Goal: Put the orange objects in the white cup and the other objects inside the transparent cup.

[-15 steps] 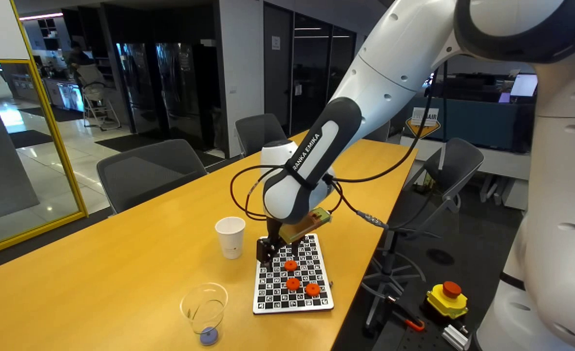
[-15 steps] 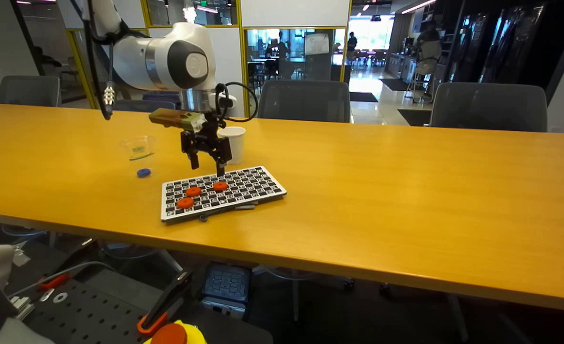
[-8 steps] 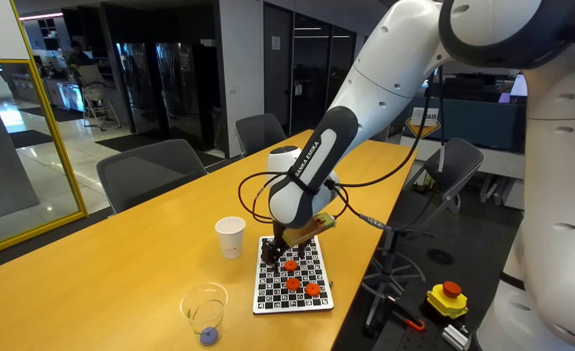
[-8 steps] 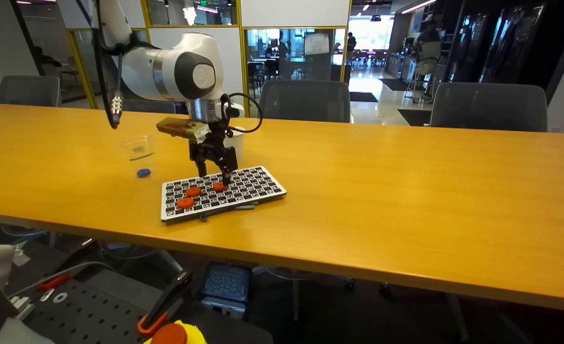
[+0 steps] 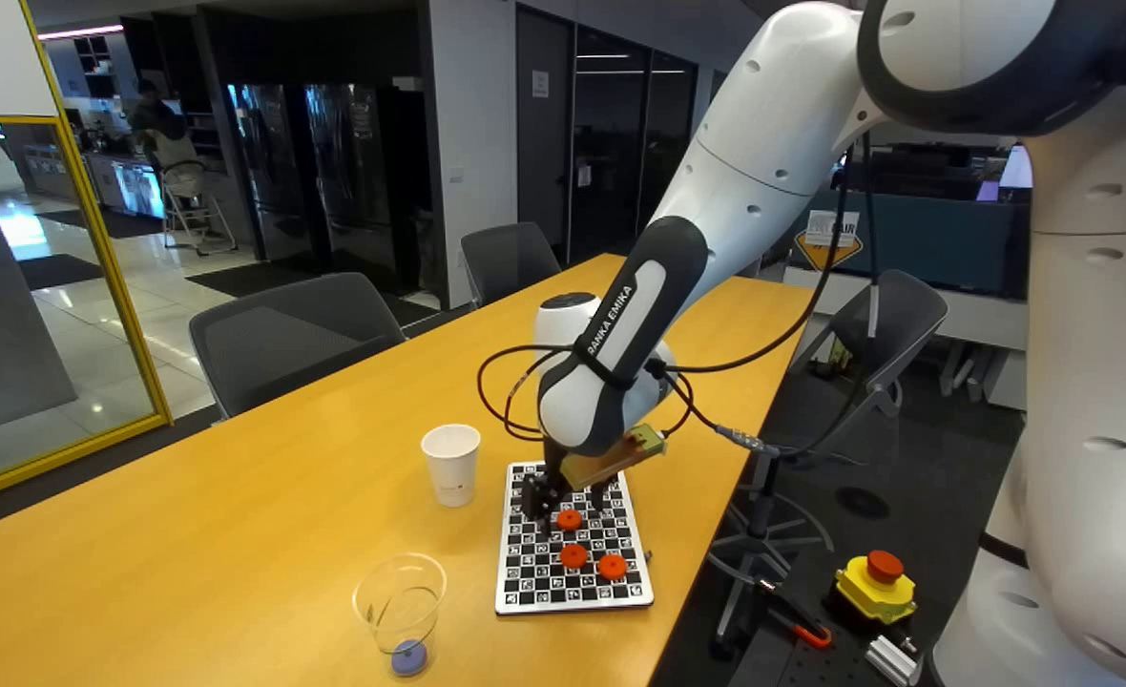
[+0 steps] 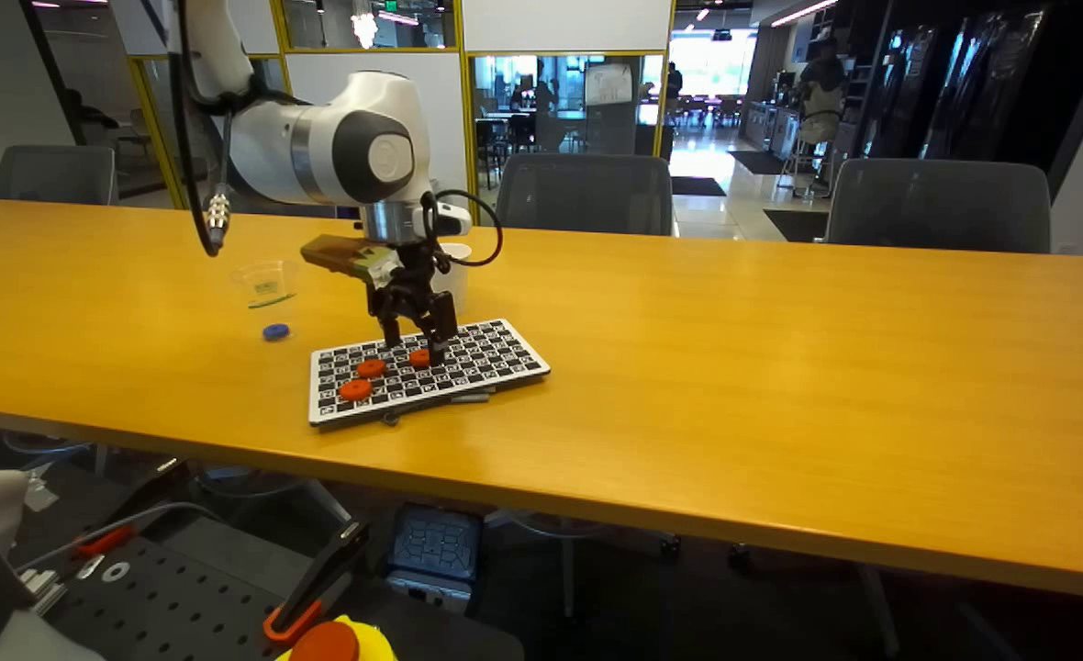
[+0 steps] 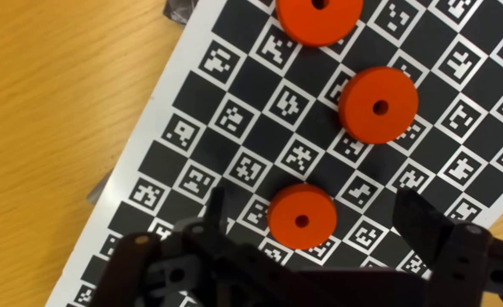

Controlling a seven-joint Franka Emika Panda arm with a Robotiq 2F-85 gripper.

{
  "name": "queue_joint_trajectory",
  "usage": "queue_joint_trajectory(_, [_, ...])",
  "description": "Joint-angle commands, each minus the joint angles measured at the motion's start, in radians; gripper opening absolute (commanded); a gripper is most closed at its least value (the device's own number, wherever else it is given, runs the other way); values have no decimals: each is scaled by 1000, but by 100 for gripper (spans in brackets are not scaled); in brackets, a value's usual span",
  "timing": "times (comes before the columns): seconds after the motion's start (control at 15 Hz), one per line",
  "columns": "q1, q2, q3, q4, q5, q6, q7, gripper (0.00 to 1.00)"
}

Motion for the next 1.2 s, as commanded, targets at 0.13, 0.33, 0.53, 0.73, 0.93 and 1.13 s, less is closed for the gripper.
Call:
queue_joint_trajectory(0.13, [4, -7, -13, -17, -5, 48, 23, 100])
queue_joint_trajectory(0.33, [4, -3, -18, -14, -9, 56, 23, 75])
queue_joint_trajectory(0.53, [2, 2, -19, -10, -5, 68, 19, 58])
queue_joint_trajectory(0.73, [2, 11, -21, -4, -3, 79, 15, 35])
queue_joint_trajectory(0.93, [1, 16, -21, 0, -1, 81, 12, 22])
queue_joint_trajectory(1.13, [3, 6, -21, 7, -4, 74, 8, 24])
